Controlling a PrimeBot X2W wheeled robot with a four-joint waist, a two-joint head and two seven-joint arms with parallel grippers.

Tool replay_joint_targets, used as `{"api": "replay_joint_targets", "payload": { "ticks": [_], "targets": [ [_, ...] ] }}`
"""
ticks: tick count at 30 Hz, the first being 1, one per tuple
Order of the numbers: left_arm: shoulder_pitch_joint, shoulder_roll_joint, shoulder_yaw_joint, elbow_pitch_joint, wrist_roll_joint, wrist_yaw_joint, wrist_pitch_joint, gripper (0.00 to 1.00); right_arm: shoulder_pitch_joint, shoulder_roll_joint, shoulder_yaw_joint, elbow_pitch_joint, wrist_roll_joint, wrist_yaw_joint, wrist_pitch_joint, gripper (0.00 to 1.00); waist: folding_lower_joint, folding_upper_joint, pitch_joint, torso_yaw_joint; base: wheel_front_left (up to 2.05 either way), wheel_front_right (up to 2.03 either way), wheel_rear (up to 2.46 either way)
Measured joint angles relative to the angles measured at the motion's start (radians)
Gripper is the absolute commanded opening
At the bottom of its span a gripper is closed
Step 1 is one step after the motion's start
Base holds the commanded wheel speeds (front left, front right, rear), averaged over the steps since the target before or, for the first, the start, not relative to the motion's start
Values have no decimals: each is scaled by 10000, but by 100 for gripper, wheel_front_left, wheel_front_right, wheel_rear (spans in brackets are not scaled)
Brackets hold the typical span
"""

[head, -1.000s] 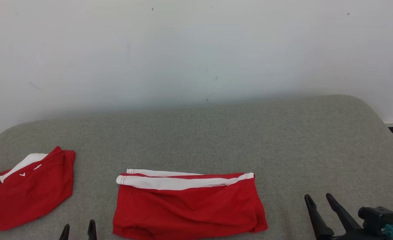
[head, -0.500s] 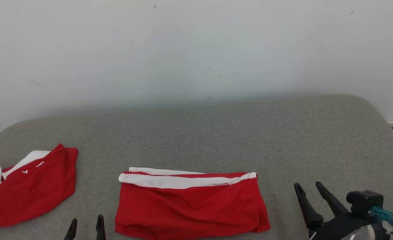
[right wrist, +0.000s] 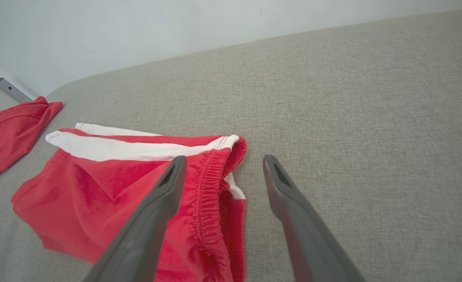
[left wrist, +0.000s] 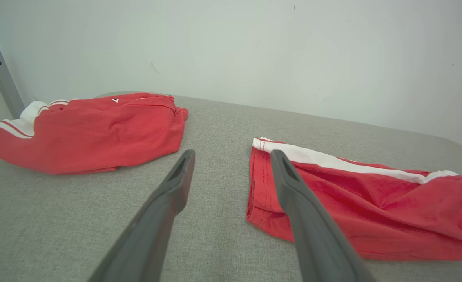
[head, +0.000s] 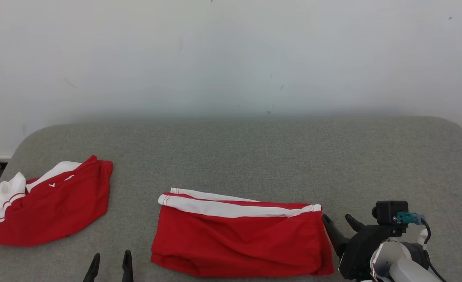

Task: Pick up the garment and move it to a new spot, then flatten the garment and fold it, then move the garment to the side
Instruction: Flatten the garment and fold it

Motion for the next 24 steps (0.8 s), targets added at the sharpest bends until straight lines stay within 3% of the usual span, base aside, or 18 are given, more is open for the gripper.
{"api": "replay_joint_targets", "payload": {
  "ticks": [14,24],
  "targets": [
    [-127,-109,-121,-77,44,0,190,100,-800,583,497,2207,61,0,1266,100,0,0,214,628,0,0,0],
    [-127,-105,17,-104,44,0,276,100,-965,1005,623,3239,180,2,1839,100,0,0,298,670,0,0,0]
  ]
}}
